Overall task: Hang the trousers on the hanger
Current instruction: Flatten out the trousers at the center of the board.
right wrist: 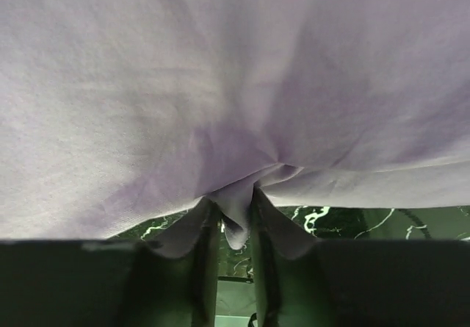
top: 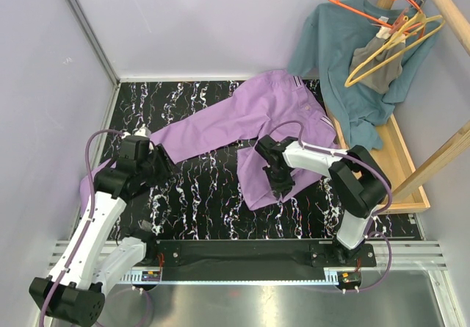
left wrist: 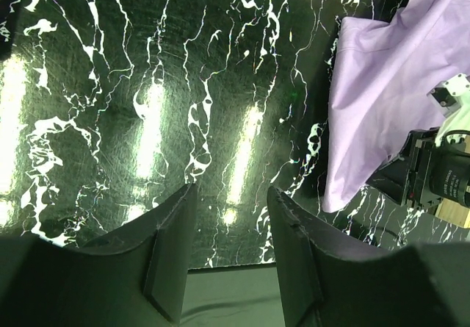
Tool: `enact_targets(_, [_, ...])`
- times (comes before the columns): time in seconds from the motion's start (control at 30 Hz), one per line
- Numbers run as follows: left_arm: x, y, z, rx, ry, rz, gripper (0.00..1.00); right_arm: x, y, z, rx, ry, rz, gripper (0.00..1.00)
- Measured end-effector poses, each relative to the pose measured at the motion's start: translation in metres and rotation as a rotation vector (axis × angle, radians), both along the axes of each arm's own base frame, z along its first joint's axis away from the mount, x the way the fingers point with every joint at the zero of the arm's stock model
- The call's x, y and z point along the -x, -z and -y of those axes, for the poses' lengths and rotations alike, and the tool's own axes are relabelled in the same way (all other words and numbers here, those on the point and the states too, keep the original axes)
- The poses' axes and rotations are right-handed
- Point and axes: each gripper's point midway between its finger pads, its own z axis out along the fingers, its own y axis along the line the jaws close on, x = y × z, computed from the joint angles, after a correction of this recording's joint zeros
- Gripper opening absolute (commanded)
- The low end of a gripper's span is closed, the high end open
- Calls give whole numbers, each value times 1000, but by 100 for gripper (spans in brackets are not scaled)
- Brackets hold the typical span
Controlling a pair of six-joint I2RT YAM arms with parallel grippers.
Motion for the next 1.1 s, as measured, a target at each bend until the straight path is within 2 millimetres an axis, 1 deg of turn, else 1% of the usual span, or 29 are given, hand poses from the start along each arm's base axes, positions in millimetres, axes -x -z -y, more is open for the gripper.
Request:
enact_targets(0.07, [-1, -2, 0, -1, 0, 0, 48, -1, -2, -1, 1, -3, 2, 22])
enact_targets(0.13, [-3, -4, 1, 0, 1, 3, 48, -3, -11, -4, -4, -3, -1, 21])
enact_targets(0.2, [-4, -7, 1, 0, 1, 4, 48, -11, -30, -22, -66, -4, -3, 18])
enact_targets(0.23, [-5, -8, 1, 0, 2, 5, 48, -16, -45, -39, -137, -3, -4, 17])
enact_targets(0.27, [-6, -10, 2, 0, 2, 7, 48, -25, -65, -60, -228, -3, 5, 15])
enact_targets(0.3, [-8, -12, 2, 1, 2, 10, 48, -34, -90, -83, -329, 1, 22, 13])
enact_targets(0.37, [-11, -16, 3, 2, 2, 15, 48, -52, -150, -131, -594, 11, 65, 12])
enact_targets(0.4, [-13, -18, 3, 3, 2, 18, 48, -58, -181, -149, -726, 28, 76, 12])
enact_targets(0.43, [-14, -21, 3, 4, 1, 22, 48, -64, -217, -165, -879, 50, 87, 12])
enact_targets(0.47, [-15, -23, 3, 4, 0, 26, 48, -69, -251, -172, -1019, 72, 97, 12])
enact_targets(0.5, [-16, -25, 3, 3, -2, 31, 48, -74, -276, -172, -1114, 92, 109, 15])
enact_targets(0.53, [-17, -26, 3, 2, -2, 35, 48, -81, -304, -165, -1223, 129, 120, 21])
enact_targets(0.57, [-17, -27, 3, 1, -2, 39, 48, -90, -324, -152, -1304, 171, 134, 21])
enact_targets(0.6, [-17, -28, 3, 1, -2, 41, 48, -99, -336, -134, -1357, 211, 157, 23])
enact_targets(0.63, [-17, -29, 3, 1, -1, 42, 48, -108, -338, -114, -1379, 267, 167, 30])
enact_targets(0.67, [-17, -28, 3, -1, 1, 40, 48, -116, -334, -95, -1381, 325, 176, 44])
enact_targets(0.7, [-16, -28, 3, -3, 3, 39, 48, -123, -324, -77, -1368, 385, 186, 47])
enact_targets(0.73, [-16, -27, 3, -5, 5, 38, 48, -128, -303, -58, -1332, 459, 177, 48])
enact_targets(0.77, [-16, -27, 3, -7, 10, 37, 48, -128, -283, -47, -1287, 520, 149, 55])
enact_targets(0.8, [-15, -27, 3, -8, 14, 35, 48, -125, -263, -41, -1233, 560, 119, 61])
enact_targets(0.83, [-15, -26, 3, -11, 19, 30, 49, -117, -242, -37, -1171, 594, 76, 68])
enact_targets(0.87, [-15, -24, 3, -14, 25, 23, 50, -108, -228, -35, -1125, 608, 42, 73])
enact_targets(0.93, [-15, -21, 5, -16, 38, 5, 52, -89, -202, -30, -1019, 610, -9, 73])
enact_targets(1.03, [-16, -12, 10, -10, 63, -40, 54, -72, -182, -18, -891, 580, -11, 75])
enact_targets(1.1, [-17, -7, 16, 12, 78, -69, 54, -67, -179, -9, -826, 550, 10, 75])
